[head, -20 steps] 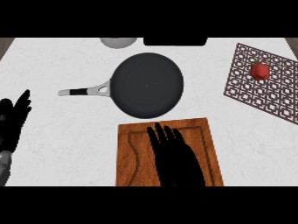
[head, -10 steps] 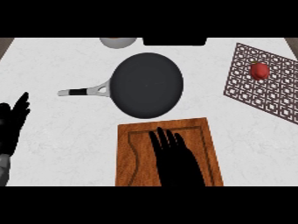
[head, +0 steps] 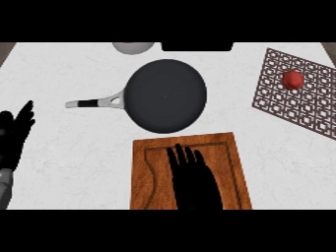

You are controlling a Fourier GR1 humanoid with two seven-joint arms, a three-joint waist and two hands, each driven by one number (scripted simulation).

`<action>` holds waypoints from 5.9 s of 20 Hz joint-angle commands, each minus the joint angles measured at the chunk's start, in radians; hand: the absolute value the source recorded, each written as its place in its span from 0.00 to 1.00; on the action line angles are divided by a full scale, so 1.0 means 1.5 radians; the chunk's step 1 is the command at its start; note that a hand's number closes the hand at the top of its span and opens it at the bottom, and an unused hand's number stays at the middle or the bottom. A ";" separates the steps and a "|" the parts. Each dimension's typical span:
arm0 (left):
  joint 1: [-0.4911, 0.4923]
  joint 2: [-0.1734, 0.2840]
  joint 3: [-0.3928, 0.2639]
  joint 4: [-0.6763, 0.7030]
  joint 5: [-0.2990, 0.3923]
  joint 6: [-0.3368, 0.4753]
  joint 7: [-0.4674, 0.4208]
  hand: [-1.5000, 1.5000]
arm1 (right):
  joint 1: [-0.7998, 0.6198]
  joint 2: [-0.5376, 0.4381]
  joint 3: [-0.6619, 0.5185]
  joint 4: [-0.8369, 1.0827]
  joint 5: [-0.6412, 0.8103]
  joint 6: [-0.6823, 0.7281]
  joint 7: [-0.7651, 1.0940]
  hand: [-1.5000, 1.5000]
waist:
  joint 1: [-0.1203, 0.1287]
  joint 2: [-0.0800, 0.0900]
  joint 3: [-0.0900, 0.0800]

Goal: Pick the tomato from the cutting board and place it in the pan

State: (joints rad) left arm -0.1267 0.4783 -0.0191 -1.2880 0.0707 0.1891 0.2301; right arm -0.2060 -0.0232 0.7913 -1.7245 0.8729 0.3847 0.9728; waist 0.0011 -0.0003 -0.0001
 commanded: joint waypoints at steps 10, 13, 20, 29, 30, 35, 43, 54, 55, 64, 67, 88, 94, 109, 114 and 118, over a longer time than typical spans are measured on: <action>-0.007 -0.015 0.059 0.026 -0.026 -0.061 -0.022 0.50 | 0.035 0.008 -0.032 0.059 0.056 0.031 -0.033 1.00 | -0.001 0.000 0.000; 0.012 -0.022 0.057 0.016 -0.034 -0.045 -0.037 0.50 | -0.017 -0.019 -0.018 0.127 0.114 -0.028 -0.104 1.00 | 0.002 0.000 0.000; 0.063 -0.042 0.064 -0.084 -0.056 -0.057 0.012 0.50 | -0.015 -0.005 -0.065 0.117 0.147 -0.020 -0.129 1.00 | 0.003 -0.001 0.000; 0.056 -0.039 0.086 -0.016 -0.059 -0.036 -0.007 0.50 | 0.174 0.015 -0.110 0.009 0.220 -0.192 0.267 1.00 | -0.048 -0.014 -0.001; 0.046 -0.038 0.088 -0.013 -0.055 -0.038 0.004 0.50 | 0.194 0.015 -0.083 -0.003 0.241 -0.217 0.288 1.00 | -0.051 -0.014 -0.001; 0.046 -0.047 0.073 -0.016 -0.067 -0.035 -0.006 0.50 | 0.166 0.015 -0.016 -0.099 0.439 -0.230 0.333 1.00 | -0.038 -0.017 -0.003; 0.009 -0.051 0.062 -0.012 -0.075 -0.038 0.013 0.50 | 0.078 0.015 0.042 -0.153 0.603 -0.196 0.343 1.00 | -0.012 -0.004 -0.001; -0.002 -0.064 0.052 -0.024 -0.071 -0.051 0.002 0.50 | -0.053 0.015 -0.100 -0.070 0.507 -0.301 0.343 1.00 | 0.024 0.005 0.001; -0.016 -0.053 0.057 -0.016 -0.071 -0.057 0.009 0.50 | -0.086 0.015 -0.130 -0.061 0.487 -0.311 0.343 1.00 | 0.028 0.009 0.001; -0.043 -0.063 0.049 -0.002 -0.079 -0.058 -0.002 0.50 | -0.218 0.015 -0.276 0.143 0.363 -0.423 0.306 1.00 | 0.049 0.017 0.001; -0.047 -0.053 0.049 0.001 -0.078 -0.071 -0.002 0.50 | -0.237 0.015 -0.315 0.219 0.340 -0.480 0.282 1.00 | 0.057 0.020 0.001; -0.084 -0.081 0.029 0.000 -0.081 -0.078 0.014 0.50 | -0.398 0.015 -0.478 0.659 0.052 -0.896 -0.025 0.00 | 0.095 0.030 0.004; -0.094 -0.076 0.036 0.010 -0.090 -0.067 0.009 0.50 | -0.435 0.015 -0.502 0.703 0.022 -1.022 -0.106 0.00 | 0.081 0.028 0.003; -0.013 -0.073 0.059 0.005 -0.093 -0.054 0.005 0.50 | -0.427 0.015 -0.422 0.756 0.025 -1.250 0.005 0.00 | 0.020 -0.009 -0.001; 0.007 -0.057 0.081 -0.005 -0.079 -0.064 0.009 0.50 | -0.318 0.015 -0.374 0.636 0.054 -1.252 0.021 0.00 | -0.009 -0.016 -0.001; 0.019 -0.052 0.092 0.004 -0.080 -0.057 -0.002 0.50 | -0.216 0.015 -0.319 0.523 0.073 -1.221 0.026 0.00 | -0.030 -0.023 -0.002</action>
State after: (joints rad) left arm -0.1092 0.3769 0.0995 -1.2752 -0.0590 0.1153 0.2265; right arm -0.6505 -0.0033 0.2365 -0.8191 0.9603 -1.3927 0.9685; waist -0.0235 -0.0267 -0.0026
